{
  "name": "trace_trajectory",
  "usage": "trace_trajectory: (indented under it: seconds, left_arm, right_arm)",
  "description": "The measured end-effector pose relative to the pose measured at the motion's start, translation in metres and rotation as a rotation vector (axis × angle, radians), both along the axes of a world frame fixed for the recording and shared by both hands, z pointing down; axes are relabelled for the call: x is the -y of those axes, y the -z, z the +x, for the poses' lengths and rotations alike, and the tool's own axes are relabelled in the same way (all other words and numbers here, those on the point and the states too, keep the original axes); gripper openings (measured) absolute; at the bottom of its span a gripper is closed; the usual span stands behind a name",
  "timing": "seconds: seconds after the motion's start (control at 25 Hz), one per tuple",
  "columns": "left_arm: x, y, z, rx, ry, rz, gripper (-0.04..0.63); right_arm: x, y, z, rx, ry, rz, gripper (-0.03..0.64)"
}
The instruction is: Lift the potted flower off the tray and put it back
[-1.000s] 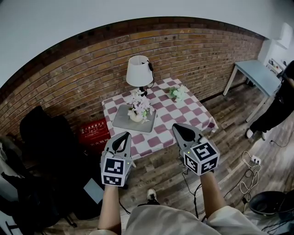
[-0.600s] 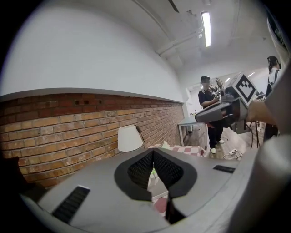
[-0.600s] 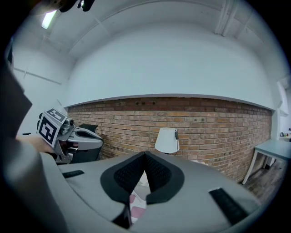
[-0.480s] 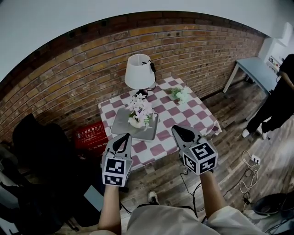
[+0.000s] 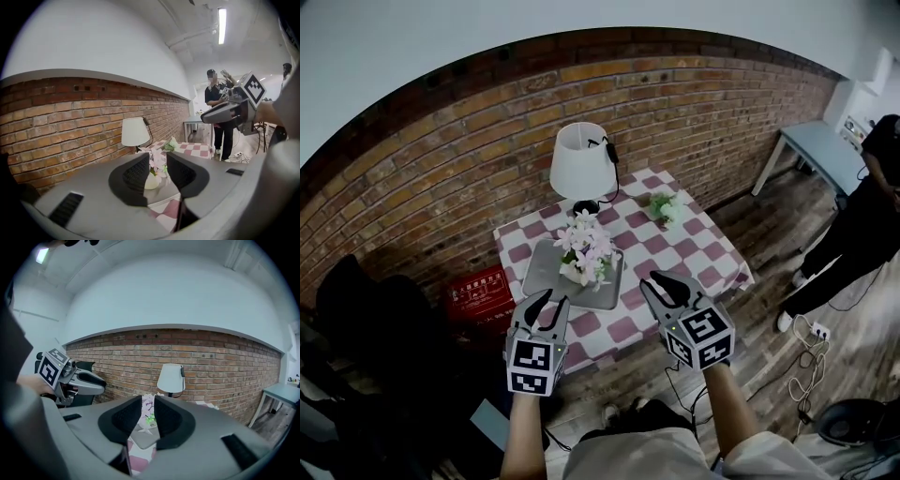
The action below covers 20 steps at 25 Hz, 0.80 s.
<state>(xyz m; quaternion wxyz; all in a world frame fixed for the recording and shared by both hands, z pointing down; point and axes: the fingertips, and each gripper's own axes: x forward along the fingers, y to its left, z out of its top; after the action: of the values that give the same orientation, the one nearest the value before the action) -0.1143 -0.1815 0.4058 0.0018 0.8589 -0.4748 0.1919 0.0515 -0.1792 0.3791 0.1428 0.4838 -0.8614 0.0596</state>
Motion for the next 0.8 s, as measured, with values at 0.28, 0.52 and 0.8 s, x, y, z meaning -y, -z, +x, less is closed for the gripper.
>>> trace_trajectory:
  seconds: [0.28,0.52,0.8]
  left_arm:
    - [0.023,-0.028,-0.003,-0.004,0.013,-0.046,0.214]
    - [0.046,-0.061,-0.002,0.0,0.028,-0.11,0.263]
    - [0.084,-0.106,-0.004,-0.001,0.064,-0.198,0.298]
  right_arm:
    - [0.024,-0.026,-0.008,0.005,0.053,-0.038,0.16]
    - [0.059,-0.062,-0.014,0.002,0.117,-0.087,0.198]
    - [0.111,-0.111,-0.019,-0.028,0.188,-0.156,0.216]
